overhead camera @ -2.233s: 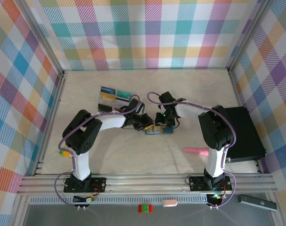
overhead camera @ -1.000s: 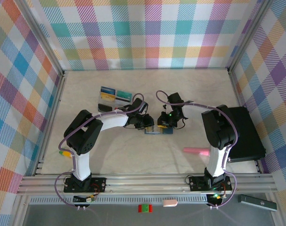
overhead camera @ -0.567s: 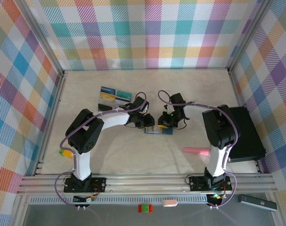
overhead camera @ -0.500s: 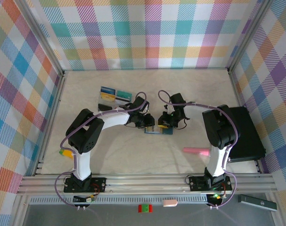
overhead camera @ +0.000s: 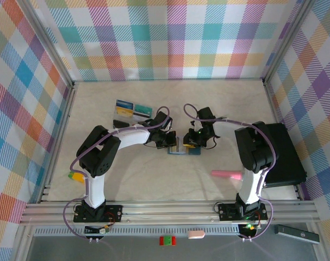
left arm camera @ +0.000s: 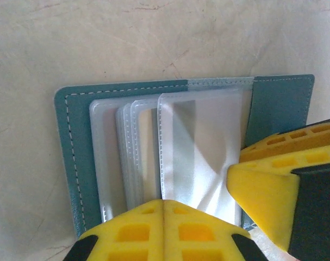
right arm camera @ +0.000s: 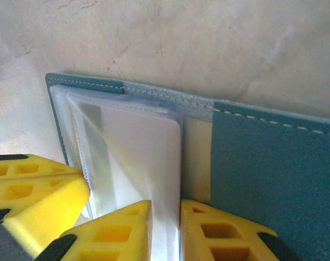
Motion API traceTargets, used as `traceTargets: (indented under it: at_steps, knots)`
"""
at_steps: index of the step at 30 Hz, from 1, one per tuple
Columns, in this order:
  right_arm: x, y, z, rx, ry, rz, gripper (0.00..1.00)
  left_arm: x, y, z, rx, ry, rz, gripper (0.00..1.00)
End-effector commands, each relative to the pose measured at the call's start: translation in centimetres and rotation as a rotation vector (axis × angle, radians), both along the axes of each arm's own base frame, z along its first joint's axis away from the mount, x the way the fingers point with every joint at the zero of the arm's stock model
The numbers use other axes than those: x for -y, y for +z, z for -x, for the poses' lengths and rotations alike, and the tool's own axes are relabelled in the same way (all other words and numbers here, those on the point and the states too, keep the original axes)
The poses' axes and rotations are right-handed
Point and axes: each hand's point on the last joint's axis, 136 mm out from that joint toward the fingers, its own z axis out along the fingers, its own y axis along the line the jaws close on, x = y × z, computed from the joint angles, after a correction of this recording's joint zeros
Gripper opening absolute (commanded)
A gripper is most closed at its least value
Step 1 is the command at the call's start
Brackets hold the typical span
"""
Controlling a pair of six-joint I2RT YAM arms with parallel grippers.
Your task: Take the credit cards out of the card holder
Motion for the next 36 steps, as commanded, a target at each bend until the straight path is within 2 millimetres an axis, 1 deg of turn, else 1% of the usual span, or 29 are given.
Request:
traceTargets:
  at_steps: [1, 5, 8, 13, 18, 20, 25, 27, 30, 32, 34, 36]
  knots:
    - [0.4, 1.9, 0.0, 0.023, -0.020, 0.012, 0.24, 0.0, 1.5, 0.5, 0.025, -0.020, -0.009, 0.00]
    - [0.8, 3.2, -0.3, 0.062, -0.034, 0.026, 0.27, 0.8, 2.2, 0.6, 0.022, -0.034, 0.038, 0.00]
    - [1.7, 3.1, -0.4, 0.081, -0.050, 0.076, 0.27, 1.2, 2.8, 0.6, 0.022, -0.039, 0.070, 0.00]
    - [3.3, 1.1, 0.0, 0.049, -0.071, 0.179, 0.27, 2.1, 4.0, 0.8, 0.021, -0.049, 0.135, 0.00]
    - [3.6, -0.5, 0.4, 0.012, -0.077, 0.205, 0.27, 2.9, 5.0, 1.0, 0.017, -0.064, 0.195, 0.00]
    - [3.6, -0.9, 0.4, 0.000, -0.081, 0.207, 0.27, 3.4, 5.2, 1.0, 0.010, -0.070, 0.224, 0.05]
    - [3.8, -1.9, 0.7, -0.026, -0.084, 0.217, 0.26, 4.7, 4.8, 1.3, -0.026, -0.089, 0.270, 0.24]
    - [3.8, -2.1, 0.8, -0.033, -0.085, 0.221, 0.25, 5.2, 4.7, 1.5, -0.041, -0.104, 0.279, 0.28]
    - [3.9, -2.3, 0.8, -0.034, -0.089, 0.218, 0.25, 6.0, 4.6, 1.6, -0.056, -0.124, 0.293, 0.31]
    - [3.9, -2.3, 0.8, -0.034, -0.093, 0.214, 0.25, 6.1, 4.4, 1.5, -0.059, -0.123, 0.281, 0.32]
    - [4.0, -2.3, 0.8, -0.035, -0.098, 0.208, 0.25, 5.7, 3.8, 1.3, -0.062, -0.104, 0.250, 0.32]
    - [4.0, -2.2, 0.7, -0.034, -0.102, 0.201, 0.24, 5.2, 3.1, 1.0, -0.061, -0.082, 0.205, 0.29]
